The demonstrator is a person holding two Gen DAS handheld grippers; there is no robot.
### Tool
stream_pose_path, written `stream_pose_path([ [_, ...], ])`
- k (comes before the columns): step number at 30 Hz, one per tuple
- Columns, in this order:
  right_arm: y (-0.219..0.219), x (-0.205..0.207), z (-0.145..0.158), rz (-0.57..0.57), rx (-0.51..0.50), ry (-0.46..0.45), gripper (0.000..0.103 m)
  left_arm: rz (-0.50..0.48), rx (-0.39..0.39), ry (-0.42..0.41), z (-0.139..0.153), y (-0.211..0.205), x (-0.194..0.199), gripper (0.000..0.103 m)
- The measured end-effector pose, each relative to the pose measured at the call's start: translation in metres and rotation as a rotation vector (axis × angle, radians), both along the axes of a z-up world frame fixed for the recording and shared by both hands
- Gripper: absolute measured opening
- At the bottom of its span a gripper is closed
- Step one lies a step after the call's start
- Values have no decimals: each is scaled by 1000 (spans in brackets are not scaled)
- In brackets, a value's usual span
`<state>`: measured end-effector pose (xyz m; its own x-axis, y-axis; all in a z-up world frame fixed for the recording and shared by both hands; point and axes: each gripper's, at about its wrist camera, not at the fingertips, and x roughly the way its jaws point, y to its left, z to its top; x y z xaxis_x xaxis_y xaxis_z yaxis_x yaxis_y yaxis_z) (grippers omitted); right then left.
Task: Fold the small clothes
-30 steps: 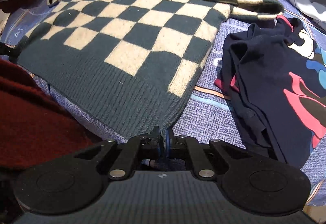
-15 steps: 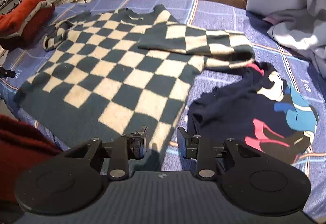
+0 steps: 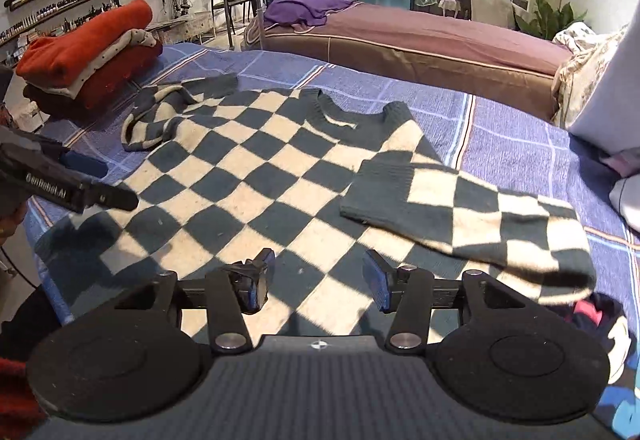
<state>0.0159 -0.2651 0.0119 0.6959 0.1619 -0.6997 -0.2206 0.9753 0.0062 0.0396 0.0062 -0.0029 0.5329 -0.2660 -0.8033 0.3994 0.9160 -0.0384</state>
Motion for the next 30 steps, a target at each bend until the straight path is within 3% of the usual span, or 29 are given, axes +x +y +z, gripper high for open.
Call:
stream_pose_path([
  [5, -66, 50, -1, -164, -132, -34, 85, -30, 14, 42, -17, -15, -5, 94],
  [9, -145, 97, -17, -361, -192, 46, 96, -63, 20, 46, -20, -20, -8, 94],
  [12, -203, 111, -34, -475, -2, 106, 100, -64, 32, 56, -24, -22, -7, 94],
  [13, -218, 116, -45, -485, 85, 170, 101, -63, 34, 66, -25, -22, -6, 94],
  [15, -232, 122, -66, -496, 193, 253, 100, -63, 39, 78, -28, -24, -5, 94],
  [17, -238, 120, -81, -491, 350, 283, 100, -71, 52, 80, -30, -27, -4, 94],
  [19, -236, 116, -88, -503, 453, 277, 88, -77, 61, 82, -30, -31, -3, 94],
  [20, -233, 115, -87, -498, 453, 266, 48, -78, 61, 85, -30, -32, -3, 94],
  [21, -232, 113, -85, -480, 472, 252, 34, -79, 58, 88, -30, -33, -3, 94],
  [27, -228, 73, -25, -525, 465, -4, 25, -78, 48, 96, -30, -36, -2, 94],
  [30, -234, 50, -7, -620, 350, -51, 19, -83, 48, 98, -33, -36, -2, 95],
])
